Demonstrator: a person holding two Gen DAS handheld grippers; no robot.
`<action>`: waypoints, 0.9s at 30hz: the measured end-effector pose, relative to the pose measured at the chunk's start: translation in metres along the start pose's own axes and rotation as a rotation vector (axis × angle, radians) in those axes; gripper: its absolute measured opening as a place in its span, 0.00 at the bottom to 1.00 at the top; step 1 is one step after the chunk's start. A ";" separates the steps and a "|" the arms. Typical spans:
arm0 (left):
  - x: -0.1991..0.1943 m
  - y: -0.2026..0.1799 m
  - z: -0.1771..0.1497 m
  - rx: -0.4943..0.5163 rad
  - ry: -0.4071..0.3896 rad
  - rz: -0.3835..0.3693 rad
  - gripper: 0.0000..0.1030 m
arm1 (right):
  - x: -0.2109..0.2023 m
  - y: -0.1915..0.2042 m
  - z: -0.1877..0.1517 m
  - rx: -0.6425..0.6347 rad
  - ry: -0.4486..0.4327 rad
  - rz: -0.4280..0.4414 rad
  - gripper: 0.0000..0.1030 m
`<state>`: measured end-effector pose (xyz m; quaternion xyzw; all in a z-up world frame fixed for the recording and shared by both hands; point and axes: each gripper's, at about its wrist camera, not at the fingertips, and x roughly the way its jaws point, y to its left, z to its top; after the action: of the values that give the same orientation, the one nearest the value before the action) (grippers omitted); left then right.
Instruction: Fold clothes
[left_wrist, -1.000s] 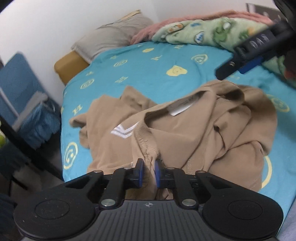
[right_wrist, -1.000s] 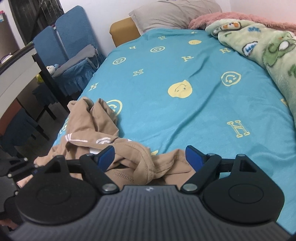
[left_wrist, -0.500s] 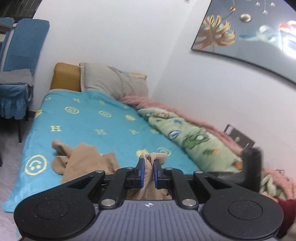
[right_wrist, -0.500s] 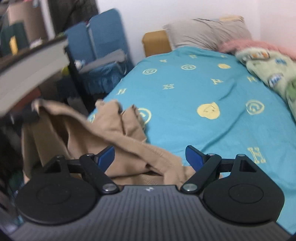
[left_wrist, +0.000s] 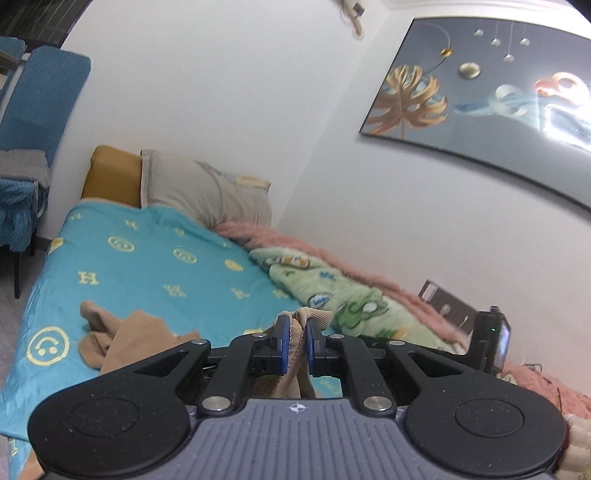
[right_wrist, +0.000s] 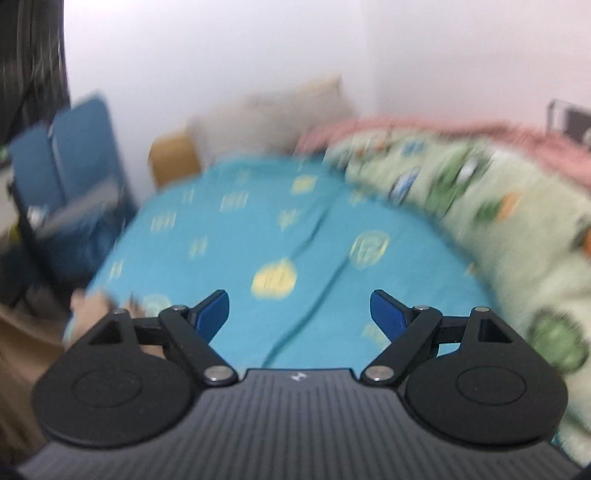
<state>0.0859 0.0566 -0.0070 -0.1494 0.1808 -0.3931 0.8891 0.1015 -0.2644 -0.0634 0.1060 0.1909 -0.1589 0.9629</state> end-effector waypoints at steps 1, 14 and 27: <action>-0.002 -0.001 0.000 0.000 -0.015 -0.006 0.10 | -0.001 -0.001 0.000 -0.007 0.001 0.001 0.83; -0.008 -0.002 -0.003 0.008 -0.040 0.055 0.10 | 0.008 0.063 -0.033 -0.272 0.214 0.334 0.83; 0.003 0.009 -0.009 -0.026 0.053 0.161 0.10 | 0.033 -0.004 -0.027 0.184 0.258 0.175 0.28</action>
<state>0.0899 0.0589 -0.0193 -0.1356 0.2208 -0.3217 0.9107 0.1199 -0.2700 -0.1013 0.2293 0.2876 -0.0763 0.9268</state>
